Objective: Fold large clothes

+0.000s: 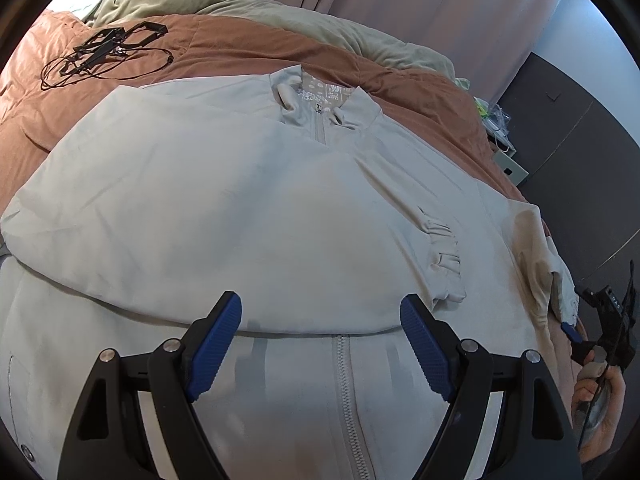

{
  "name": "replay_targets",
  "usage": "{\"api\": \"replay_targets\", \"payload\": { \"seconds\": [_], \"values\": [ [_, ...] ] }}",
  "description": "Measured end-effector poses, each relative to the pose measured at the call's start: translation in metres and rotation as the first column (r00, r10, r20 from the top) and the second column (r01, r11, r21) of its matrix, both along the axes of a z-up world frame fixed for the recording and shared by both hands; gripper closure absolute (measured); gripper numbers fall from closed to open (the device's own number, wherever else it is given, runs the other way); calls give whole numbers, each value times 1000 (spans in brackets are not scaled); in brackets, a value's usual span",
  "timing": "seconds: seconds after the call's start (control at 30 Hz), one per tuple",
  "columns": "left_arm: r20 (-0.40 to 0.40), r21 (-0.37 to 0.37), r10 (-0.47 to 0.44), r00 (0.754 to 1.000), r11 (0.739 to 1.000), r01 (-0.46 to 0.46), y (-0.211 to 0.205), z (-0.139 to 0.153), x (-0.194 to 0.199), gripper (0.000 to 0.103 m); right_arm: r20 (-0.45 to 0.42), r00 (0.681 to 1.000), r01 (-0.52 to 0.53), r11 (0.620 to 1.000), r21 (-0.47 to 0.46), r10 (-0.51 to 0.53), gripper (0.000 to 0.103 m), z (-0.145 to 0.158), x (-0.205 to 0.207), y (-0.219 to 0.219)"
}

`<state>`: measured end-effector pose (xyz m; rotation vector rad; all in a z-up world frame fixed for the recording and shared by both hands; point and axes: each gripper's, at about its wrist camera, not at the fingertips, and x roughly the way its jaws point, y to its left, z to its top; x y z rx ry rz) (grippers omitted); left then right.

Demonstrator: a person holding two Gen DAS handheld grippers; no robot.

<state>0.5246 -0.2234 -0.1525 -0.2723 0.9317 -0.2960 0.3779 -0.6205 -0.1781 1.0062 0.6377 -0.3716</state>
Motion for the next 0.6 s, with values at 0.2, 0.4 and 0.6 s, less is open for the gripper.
{"api": "replay_targets", "payload": {
  "seconds": [0.2, 0.4, 0.6],
  "values": [
    [13, 12, 9, 1000, 1000, -10, -1, 1, -1, 20, 12, 993, 113, 989, 90, -115, 25, -34, -20, -41],
    [8, 17, 9, 1000, 1000, -10, -2, 0, 0, 21, 67, 979, 187, 980, 70, -192, 34, -39, -6, -47],
    [10, 0, 19, 1000, 1000, -19, 2, 2, 1, 20, 89, 986, 141, 990, 18, -142, 98, -29, -4, -43]
  ]
}}
